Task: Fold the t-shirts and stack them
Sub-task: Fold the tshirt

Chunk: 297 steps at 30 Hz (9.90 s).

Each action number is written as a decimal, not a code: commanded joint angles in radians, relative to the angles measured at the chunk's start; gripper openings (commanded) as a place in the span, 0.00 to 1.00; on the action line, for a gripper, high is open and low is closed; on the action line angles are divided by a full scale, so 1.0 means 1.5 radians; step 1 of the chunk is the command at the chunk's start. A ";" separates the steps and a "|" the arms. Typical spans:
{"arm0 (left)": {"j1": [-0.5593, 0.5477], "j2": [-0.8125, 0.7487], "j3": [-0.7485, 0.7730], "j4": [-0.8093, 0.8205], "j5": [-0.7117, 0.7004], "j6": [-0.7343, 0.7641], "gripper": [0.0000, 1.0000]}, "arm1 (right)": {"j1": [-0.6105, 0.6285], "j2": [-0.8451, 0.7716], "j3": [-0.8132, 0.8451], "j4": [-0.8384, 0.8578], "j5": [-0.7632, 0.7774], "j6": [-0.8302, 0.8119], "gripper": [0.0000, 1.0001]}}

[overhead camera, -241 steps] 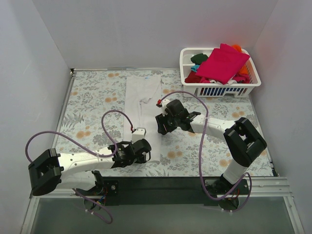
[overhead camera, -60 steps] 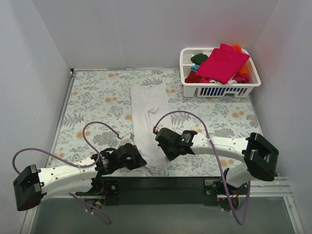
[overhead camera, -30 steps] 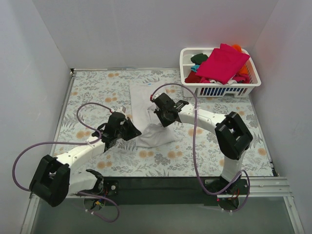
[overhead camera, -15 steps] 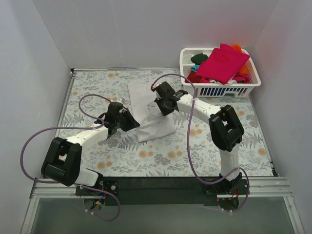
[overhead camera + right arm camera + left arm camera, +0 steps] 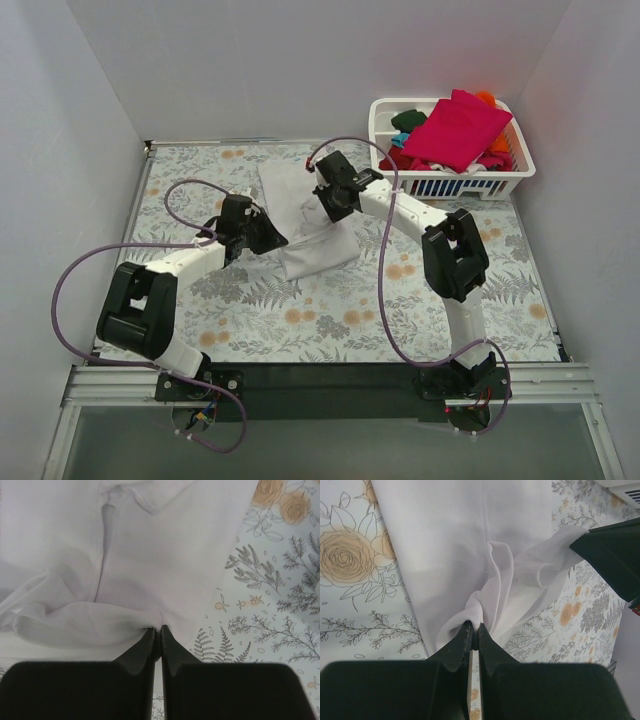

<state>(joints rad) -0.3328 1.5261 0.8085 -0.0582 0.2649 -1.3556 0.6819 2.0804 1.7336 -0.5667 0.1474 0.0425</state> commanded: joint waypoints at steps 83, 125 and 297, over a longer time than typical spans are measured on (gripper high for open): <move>-0.078 -0.091 -0.044 0.065 -0.195 0.067 0.75 | -0.055 -0.239 -0.523 0.303 -0.149 0.154 0.01; -0.031 0.004 -0.099 0.160 -0.108 0.100 0.59 | -0.013 -0.268 -0.497 0.332 -0.051 0.143 0.49; -0.087 -0.152 -0.241 -0.013 -0.095 0.030 0.66 | 0.111 -0.426 -0.707 0.304 -0.068 0.313 0.64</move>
<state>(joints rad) -0.4435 1.3052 0.4698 0.0296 0.1642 -1.3064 0.8410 1.4406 0.6910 -0.1200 0.0269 0.4881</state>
